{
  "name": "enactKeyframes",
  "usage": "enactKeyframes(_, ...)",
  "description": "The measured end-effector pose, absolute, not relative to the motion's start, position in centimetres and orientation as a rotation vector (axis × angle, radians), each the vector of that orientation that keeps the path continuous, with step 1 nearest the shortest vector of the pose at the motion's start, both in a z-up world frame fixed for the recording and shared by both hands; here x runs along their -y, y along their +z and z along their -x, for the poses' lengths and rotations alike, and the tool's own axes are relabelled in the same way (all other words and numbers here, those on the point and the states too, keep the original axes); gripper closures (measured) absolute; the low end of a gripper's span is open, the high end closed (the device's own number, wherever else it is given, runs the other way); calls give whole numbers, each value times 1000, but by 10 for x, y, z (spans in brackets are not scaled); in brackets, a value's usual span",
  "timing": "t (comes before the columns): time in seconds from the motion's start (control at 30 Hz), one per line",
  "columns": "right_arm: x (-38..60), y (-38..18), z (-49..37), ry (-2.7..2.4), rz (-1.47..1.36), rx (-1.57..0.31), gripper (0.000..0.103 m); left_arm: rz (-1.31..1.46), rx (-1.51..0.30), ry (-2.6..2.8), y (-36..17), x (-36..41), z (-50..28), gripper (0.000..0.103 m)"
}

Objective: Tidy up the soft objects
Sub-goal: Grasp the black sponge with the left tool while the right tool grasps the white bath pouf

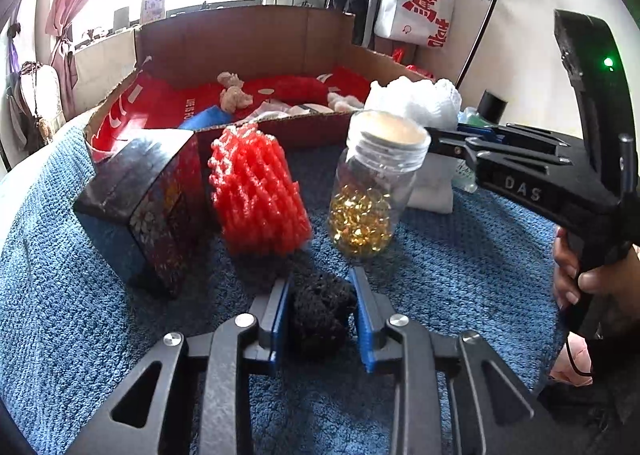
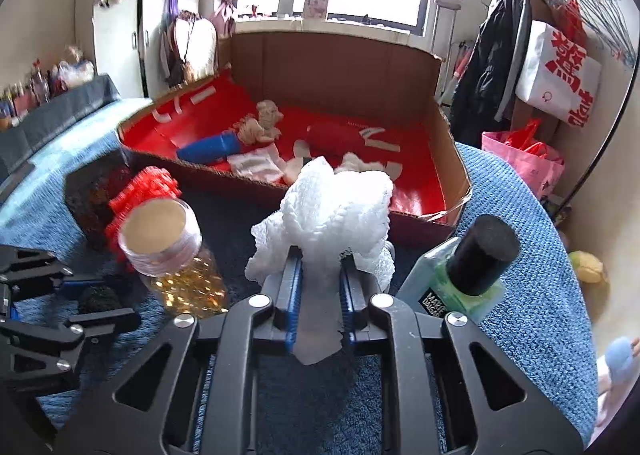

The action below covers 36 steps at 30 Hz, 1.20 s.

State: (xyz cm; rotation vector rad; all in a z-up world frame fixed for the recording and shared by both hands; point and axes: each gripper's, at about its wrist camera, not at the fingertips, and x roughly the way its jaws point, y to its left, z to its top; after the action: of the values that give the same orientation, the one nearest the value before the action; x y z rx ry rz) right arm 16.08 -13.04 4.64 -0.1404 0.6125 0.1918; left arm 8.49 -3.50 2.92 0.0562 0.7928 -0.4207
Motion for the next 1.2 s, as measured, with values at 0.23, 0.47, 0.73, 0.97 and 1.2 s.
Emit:
enactKeyframes(0.23,137,69,-135,220,101,-541,90,-49,-729,-431,52,30,-76,73)
enactKeyframes(0.47,143,78,-108,232,60,-500,90,-45,-705,-430,57,24,-70,73)
enactKeyframes(0.73,146,70,-76,267,25,-516,90,-45,-716,-438,51,22,-58,73)
enactKeyframes(0.97,151,59,-67,273,-8,-541,90,-41,-724,-437,47,22,-53,73)
enactKeyframes(1.2,167,64,-56,315,-67,-551,90,-25,-712,-427,55,10,-47,73)
